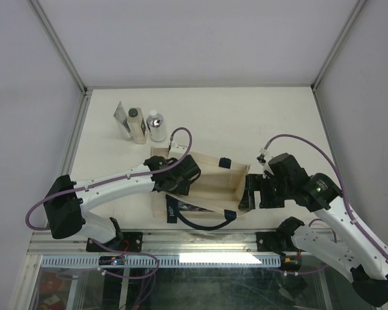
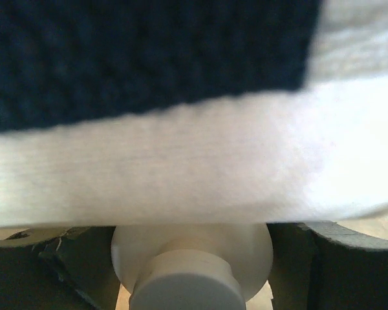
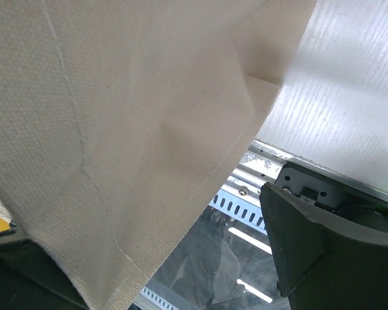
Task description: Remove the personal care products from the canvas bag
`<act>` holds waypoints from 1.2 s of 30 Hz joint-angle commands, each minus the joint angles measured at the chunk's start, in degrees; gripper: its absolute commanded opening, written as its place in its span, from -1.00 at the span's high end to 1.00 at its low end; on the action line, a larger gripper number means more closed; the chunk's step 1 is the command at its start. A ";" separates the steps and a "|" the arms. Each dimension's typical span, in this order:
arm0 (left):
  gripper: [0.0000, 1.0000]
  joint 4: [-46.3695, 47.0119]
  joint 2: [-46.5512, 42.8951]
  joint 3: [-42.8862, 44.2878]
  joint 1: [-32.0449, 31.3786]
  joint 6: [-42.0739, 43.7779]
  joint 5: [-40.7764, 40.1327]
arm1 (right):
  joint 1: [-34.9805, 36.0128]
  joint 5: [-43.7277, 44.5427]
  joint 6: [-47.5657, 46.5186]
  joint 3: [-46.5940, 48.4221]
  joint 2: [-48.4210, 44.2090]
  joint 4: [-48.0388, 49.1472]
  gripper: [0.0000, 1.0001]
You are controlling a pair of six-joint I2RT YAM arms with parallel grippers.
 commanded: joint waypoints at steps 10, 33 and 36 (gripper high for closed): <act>1.00 -0.60 -3.33 13.64 0.17 2.79 4.39 | 0.14 5.25 -2.73 3.90 2.30 0.92 -0.76; 1.00 6.23 -8.64 24.60 10.95 3.34 32.26 | 0.18 6.64 -2.34 4.43 3.59 2.07 -0.77; 1.00 7.65 -8.34 26.62 12.85 3.15 35.53 | 0.19 6.76 -2.34 4.40 3.68 2.17 -0.77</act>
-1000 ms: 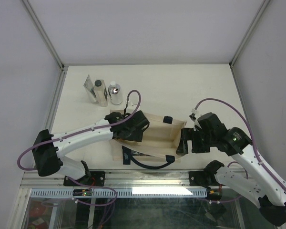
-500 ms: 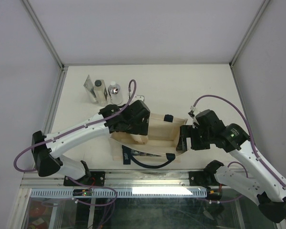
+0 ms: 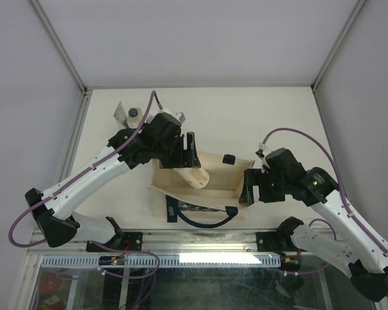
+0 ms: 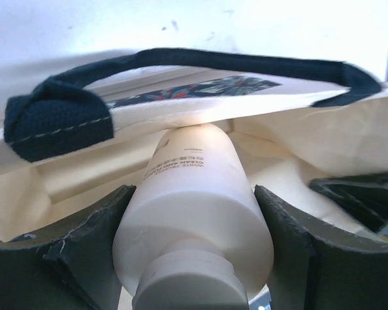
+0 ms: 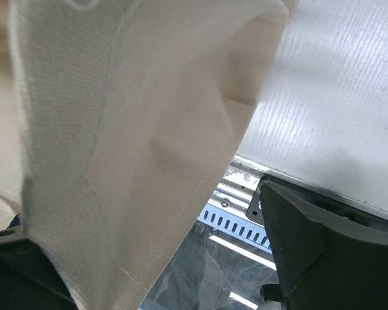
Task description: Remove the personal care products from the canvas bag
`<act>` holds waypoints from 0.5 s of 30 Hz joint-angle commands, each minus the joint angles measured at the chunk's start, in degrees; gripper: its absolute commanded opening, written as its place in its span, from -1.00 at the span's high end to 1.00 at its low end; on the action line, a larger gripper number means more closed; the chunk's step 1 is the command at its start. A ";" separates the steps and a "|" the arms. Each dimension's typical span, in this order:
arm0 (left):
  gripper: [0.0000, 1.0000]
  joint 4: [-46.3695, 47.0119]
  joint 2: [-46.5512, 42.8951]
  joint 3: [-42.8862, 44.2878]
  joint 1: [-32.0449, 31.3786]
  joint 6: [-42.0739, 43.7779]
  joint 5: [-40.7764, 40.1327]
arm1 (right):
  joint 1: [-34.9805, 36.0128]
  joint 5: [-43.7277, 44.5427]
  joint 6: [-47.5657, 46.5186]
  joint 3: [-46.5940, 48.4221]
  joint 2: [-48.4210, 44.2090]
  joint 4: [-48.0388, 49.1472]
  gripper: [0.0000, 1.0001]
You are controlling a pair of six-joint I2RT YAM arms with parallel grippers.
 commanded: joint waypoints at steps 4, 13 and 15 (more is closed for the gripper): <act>1.00 13.85 -2.04 8.92 4.60 -1.14 14.07 | 0.19 1.53 -0.47 1.76 0.76 1.65 -0.76; 1.00 23.33 -0.37 9.80 9.57 -7.76 24.23 | 0.12 2.29 -0.25 1.87 0.75 1.37 -0.77; 1.00 25.39 -0.09 9.84 10.98 -8.95 25.82 | 0.16 2.40 0.10 1.54 0.56 1.47 -0.77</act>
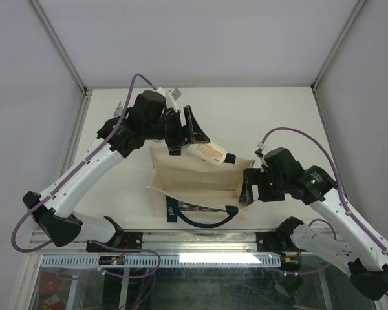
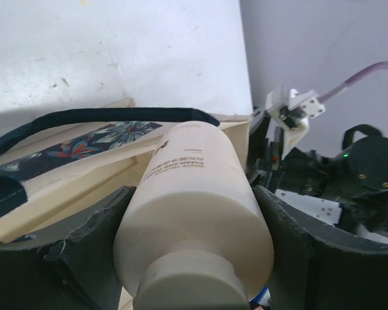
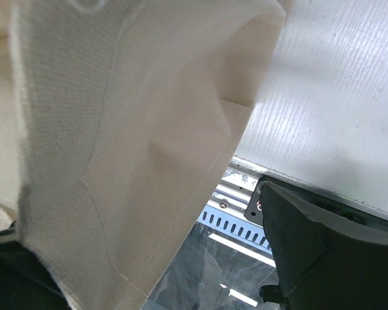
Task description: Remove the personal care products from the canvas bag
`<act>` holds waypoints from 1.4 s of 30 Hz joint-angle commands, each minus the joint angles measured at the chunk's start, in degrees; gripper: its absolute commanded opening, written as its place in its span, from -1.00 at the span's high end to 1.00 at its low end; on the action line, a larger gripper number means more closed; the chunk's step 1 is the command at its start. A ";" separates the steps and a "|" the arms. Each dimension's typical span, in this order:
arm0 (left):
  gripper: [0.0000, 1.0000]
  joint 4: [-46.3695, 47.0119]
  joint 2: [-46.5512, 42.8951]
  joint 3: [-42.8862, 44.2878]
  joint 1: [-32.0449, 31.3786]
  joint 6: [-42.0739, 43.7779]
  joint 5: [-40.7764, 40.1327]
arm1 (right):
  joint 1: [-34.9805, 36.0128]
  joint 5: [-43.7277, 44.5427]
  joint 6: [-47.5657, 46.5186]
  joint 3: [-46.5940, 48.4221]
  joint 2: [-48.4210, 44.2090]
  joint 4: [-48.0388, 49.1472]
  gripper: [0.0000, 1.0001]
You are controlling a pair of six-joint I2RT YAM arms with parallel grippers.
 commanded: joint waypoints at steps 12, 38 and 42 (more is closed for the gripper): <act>1.00 18.40 7.48 13.00 13.19 -5.46 12.31 | 0.14 2.31 0.43 2.10 0.79 2.80 -0.77; 1.00 -0.60 32.56 29.97 14.10 22.87 -28.27 | 0.16 4.06 -0.45 4.54 3.00 2.61 -0.78; 1.00 -0.83 35.81 30.24 12.65 22.84 -29.37 | 0.15 4.44 0.08 4.66 2.71 1.92 -0.78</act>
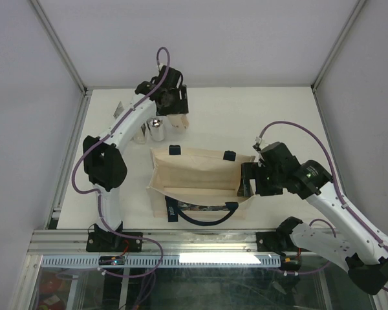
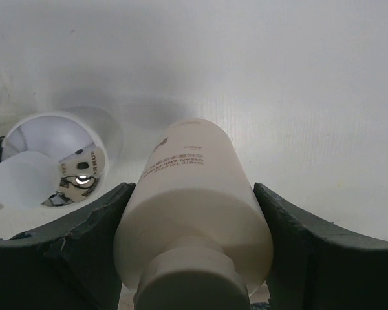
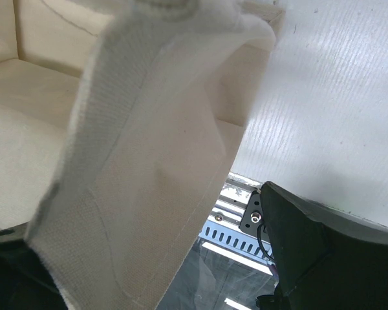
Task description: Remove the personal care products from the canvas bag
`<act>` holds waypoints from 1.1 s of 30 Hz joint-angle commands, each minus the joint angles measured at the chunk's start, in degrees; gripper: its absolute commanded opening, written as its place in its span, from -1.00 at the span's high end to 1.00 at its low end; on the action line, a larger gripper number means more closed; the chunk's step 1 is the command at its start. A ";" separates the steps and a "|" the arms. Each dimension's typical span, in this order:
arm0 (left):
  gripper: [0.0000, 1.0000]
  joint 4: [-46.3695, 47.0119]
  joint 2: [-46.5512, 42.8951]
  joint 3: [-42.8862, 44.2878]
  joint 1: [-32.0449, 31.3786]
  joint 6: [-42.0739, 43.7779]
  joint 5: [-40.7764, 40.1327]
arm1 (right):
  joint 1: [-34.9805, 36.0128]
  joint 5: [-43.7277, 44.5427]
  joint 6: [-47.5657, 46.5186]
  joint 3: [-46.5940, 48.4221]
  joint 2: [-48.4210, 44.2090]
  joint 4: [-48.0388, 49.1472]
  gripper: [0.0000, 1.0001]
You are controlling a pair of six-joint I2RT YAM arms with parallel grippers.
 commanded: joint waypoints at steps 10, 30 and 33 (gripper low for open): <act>1.00 4.77 4.32 4.10 -2.51 1.08 -9.46 | 0.20 2.98 1.32 2.84 -1.48 -0.30 -0.78; 0.70 3.23 8.78 2.33 -2.26 2.31 -12.19 | 0.14 3.41 1.31 3.41 -1.61 0.01 -0.79; 0.44 3.27 9.19 2.06 -2.18 3.01 -11.73 | 0.15 3.65 1.34 3.56 -1.83 -0.21 -0.78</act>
